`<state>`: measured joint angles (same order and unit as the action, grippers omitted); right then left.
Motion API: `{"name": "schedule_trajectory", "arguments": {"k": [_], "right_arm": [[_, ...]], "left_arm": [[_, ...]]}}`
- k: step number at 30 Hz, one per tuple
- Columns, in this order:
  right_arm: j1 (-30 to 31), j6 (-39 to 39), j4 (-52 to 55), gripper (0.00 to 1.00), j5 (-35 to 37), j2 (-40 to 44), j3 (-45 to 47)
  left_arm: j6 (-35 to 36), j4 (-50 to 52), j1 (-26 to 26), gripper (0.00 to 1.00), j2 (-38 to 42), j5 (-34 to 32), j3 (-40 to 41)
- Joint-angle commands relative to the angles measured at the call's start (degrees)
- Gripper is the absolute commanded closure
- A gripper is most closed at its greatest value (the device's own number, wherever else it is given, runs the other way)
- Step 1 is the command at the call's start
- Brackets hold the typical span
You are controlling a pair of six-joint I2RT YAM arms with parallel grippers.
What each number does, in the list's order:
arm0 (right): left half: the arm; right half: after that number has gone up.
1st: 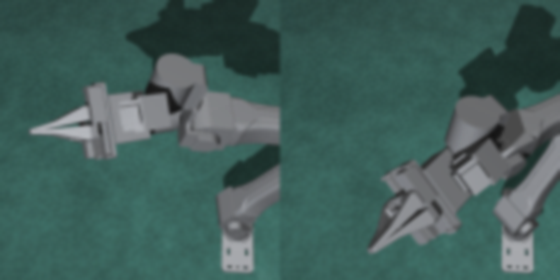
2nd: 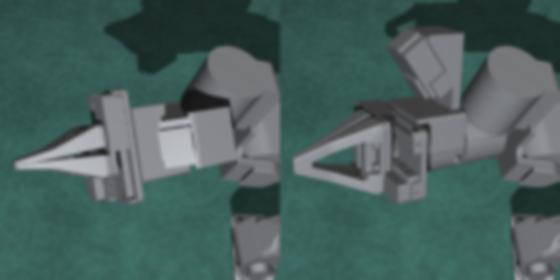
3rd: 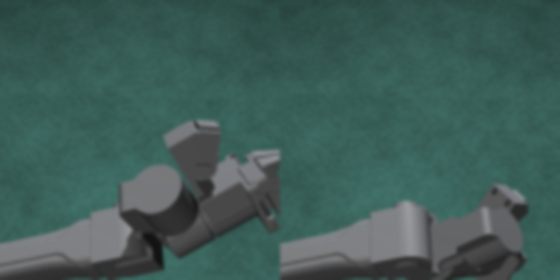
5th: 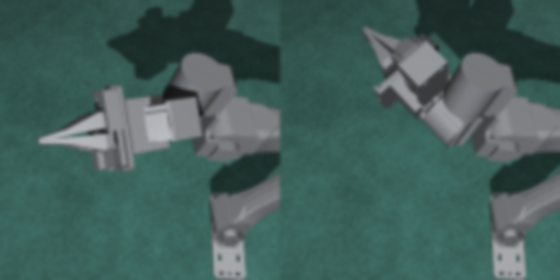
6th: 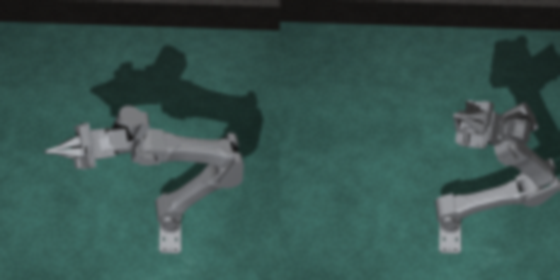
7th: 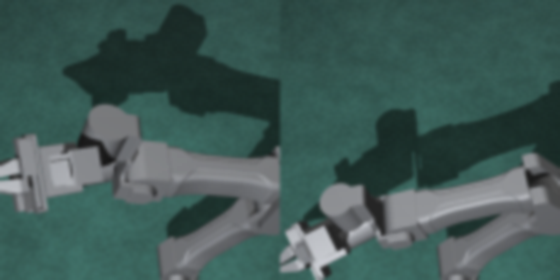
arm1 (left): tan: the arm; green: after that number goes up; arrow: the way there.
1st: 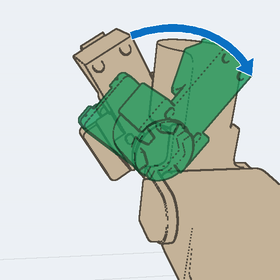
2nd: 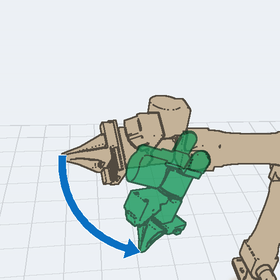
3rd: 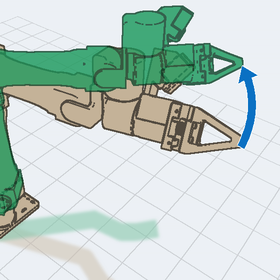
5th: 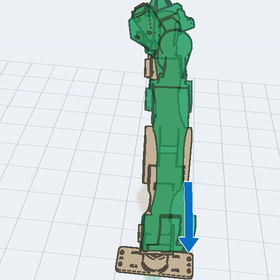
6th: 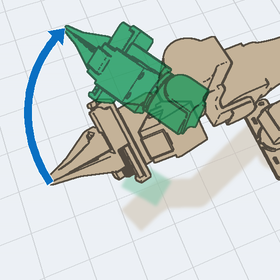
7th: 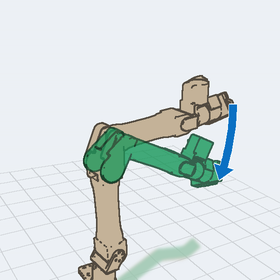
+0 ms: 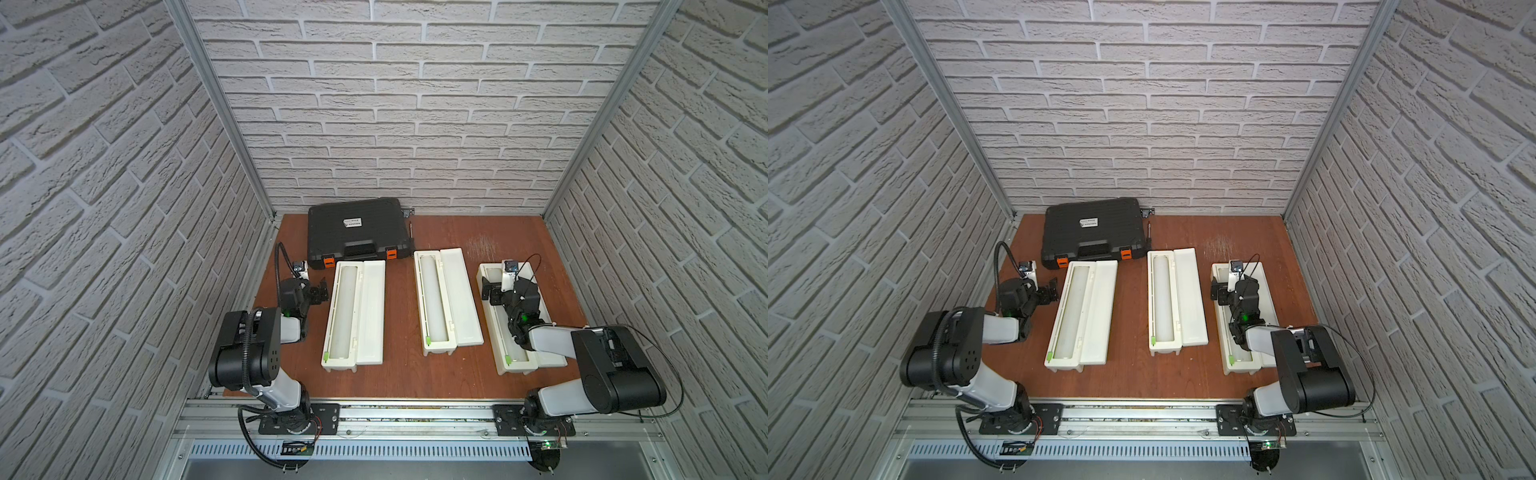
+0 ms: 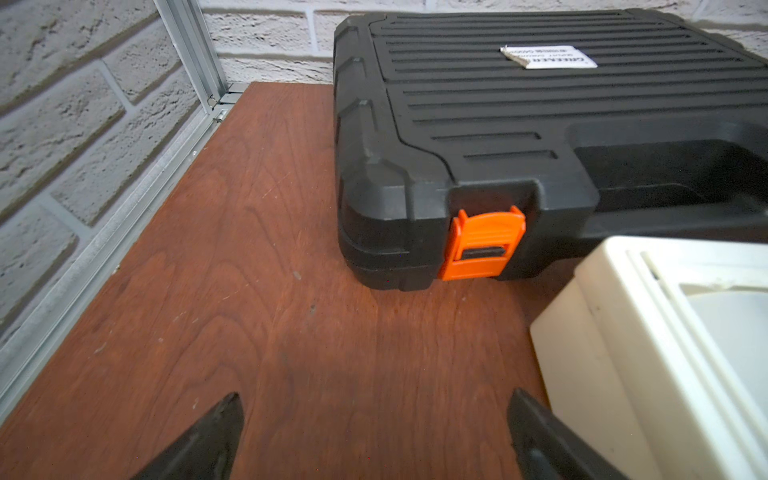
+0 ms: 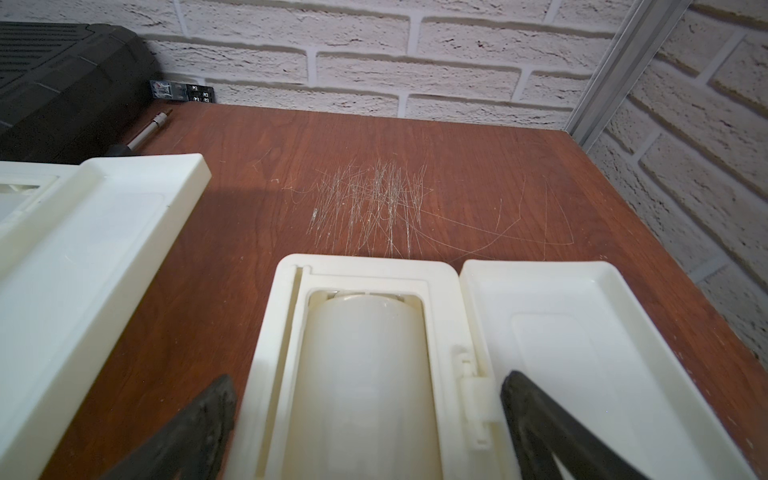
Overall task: Put plastic wrap rolls into dispensers
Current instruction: Reset both arms
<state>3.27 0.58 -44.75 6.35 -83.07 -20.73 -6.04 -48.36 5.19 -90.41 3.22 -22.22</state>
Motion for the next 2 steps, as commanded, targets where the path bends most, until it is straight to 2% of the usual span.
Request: {"name": "schedule_trajectory", "arguments": {"k": [1, 2], "right_arm": [[0.69, -0.14, 0.28, 0.01, -0.92, 0.01, -0.45], [0.62, -0.14, 0.24, 0.01, -0.90, 0.01, -0.45]], "left_arm": [[0.55, -4.12, 0.39, 0.02, 0.44, 0.13, -0.20], [0.51, -4.37, 0.35, 0.02, 0.47, 0.05, 0.15]]}}
